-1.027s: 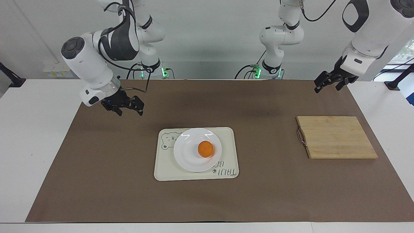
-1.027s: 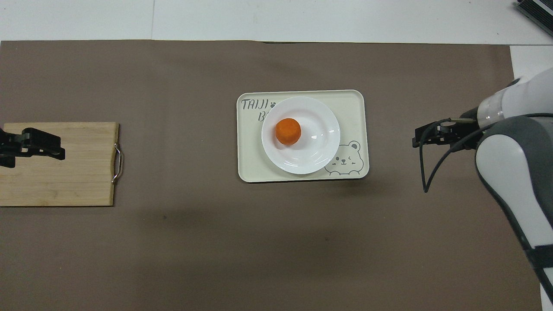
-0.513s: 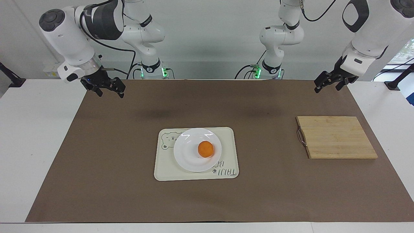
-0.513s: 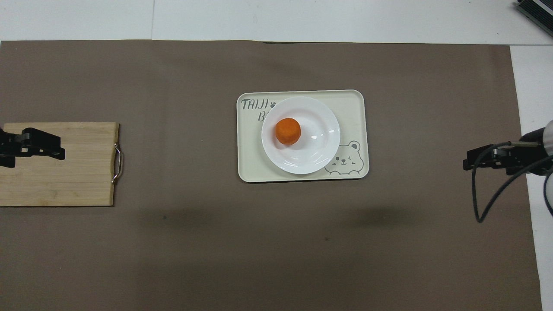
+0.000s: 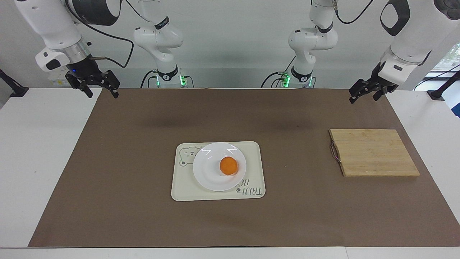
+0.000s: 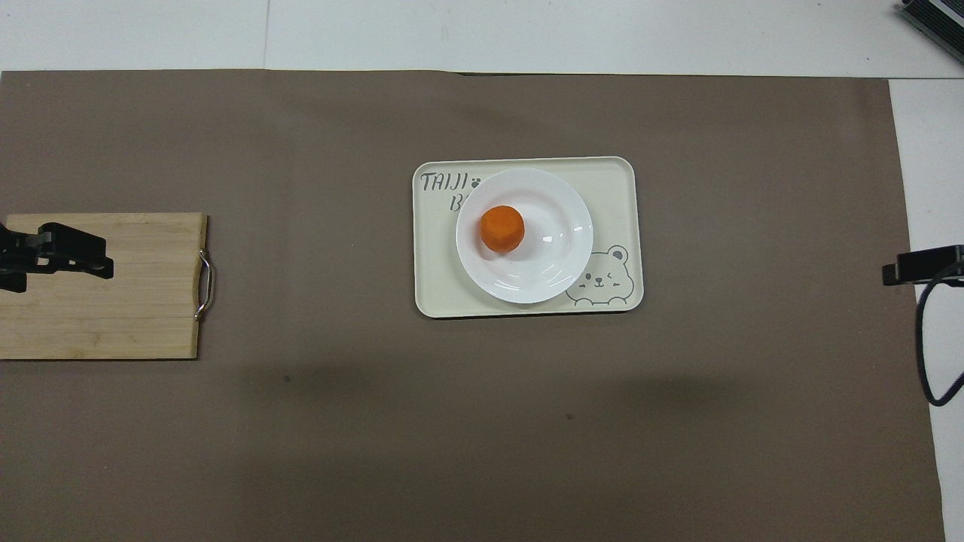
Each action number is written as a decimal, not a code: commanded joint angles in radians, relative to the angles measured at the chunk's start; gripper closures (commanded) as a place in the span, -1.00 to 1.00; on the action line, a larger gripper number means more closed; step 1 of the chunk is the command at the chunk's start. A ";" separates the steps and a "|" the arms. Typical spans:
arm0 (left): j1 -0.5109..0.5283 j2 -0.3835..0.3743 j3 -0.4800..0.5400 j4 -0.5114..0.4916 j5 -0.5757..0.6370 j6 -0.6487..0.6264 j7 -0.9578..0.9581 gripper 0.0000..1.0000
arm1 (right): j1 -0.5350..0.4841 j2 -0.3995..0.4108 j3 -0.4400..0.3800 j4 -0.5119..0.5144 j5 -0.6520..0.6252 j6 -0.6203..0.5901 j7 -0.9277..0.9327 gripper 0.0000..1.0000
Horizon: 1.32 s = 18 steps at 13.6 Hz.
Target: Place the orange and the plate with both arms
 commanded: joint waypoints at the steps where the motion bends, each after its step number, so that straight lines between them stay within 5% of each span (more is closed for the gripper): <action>1: 0.008 -0.004 -0.004 0.007 -0.002 -0.014 -0.009 -1.00 | 0.014 0.010 0.029 0.095 -0.033 -0.078 0.088 -1.00; 18: 0.008 -0.004 -0.004 0.005 -0.002 -0.014 -0.009 -1.00 | 0.062 -0.011 0.036 0.068 -0.058 -0.093 0.029 -1.00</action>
